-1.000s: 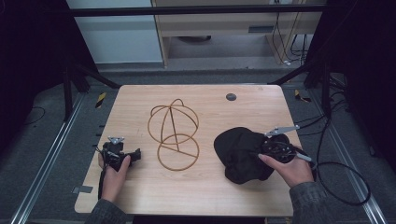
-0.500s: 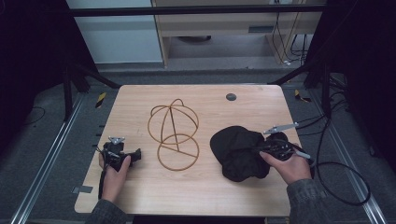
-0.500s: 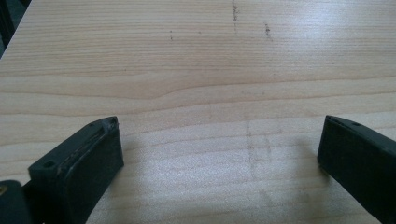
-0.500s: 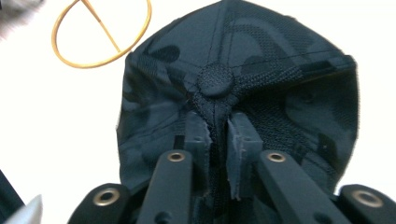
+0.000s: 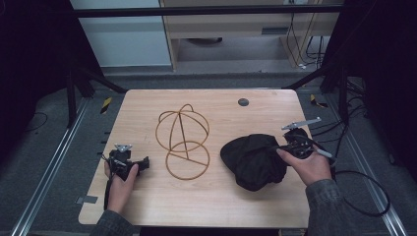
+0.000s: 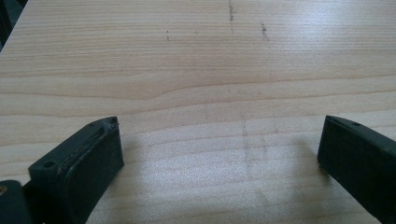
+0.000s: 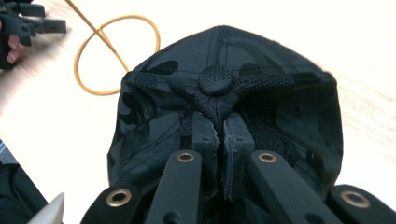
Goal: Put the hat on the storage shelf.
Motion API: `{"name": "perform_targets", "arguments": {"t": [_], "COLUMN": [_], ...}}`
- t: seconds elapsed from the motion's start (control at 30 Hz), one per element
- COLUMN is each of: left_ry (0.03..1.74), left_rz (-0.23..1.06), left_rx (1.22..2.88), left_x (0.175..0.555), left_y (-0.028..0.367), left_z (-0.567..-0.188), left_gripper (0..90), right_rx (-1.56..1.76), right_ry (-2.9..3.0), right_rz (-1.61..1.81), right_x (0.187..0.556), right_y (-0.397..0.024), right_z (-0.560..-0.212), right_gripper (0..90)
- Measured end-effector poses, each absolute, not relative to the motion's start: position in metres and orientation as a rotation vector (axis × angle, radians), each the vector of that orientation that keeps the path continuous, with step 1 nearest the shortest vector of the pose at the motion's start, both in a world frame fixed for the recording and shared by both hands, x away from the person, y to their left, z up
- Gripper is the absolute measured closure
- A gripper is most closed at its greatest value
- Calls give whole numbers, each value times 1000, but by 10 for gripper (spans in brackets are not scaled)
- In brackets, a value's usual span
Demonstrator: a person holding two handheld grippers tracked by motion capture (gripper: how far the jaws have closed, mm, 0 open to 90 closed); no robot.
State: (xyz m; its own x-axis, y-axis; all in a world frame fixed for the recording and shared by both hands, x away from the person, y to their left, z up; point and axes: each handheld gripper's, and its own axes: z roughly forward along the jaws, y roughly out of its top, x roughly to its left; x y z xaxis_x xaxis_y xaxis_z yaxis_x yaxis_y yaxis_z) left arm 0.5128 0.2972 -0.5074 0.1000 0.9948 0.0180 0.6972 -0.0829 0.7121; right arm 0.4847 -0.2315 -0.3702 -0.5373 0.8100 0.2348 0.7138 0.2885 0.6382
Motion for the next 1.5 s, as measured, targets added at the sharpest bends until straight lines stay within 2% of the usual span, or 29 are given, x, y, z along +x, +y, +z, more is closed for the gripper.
{"name": "perform_targets", "arguments": {"t": [0.23, 0.73, 1.07, 1.5], "left_ry": [1651, 1651, 1647, 1644], "left_rz": [711, 711, 708, 706], "left_rx": [1841, 1837, 1842, 1844], "left_x": [513, 513, 513, 512], "left_y": [297, 297, 297, 297], "left_z": [-507, -508, -507, -507], "left_gripper": [0, 0, 0, 0], "right_rx": [1411, 1330, 1323, 1314], "right_ry": [2361, 2217, 2157, 2148], "right_rz": [1127, 1175, 1198, 1209], "right_x": [484, 492, 502, 500], "right_y": [-231, -211, -200, -198], "right_z": [-343, -260, -234, -226], "right_gripper": [862, 864, 864, 865]}}
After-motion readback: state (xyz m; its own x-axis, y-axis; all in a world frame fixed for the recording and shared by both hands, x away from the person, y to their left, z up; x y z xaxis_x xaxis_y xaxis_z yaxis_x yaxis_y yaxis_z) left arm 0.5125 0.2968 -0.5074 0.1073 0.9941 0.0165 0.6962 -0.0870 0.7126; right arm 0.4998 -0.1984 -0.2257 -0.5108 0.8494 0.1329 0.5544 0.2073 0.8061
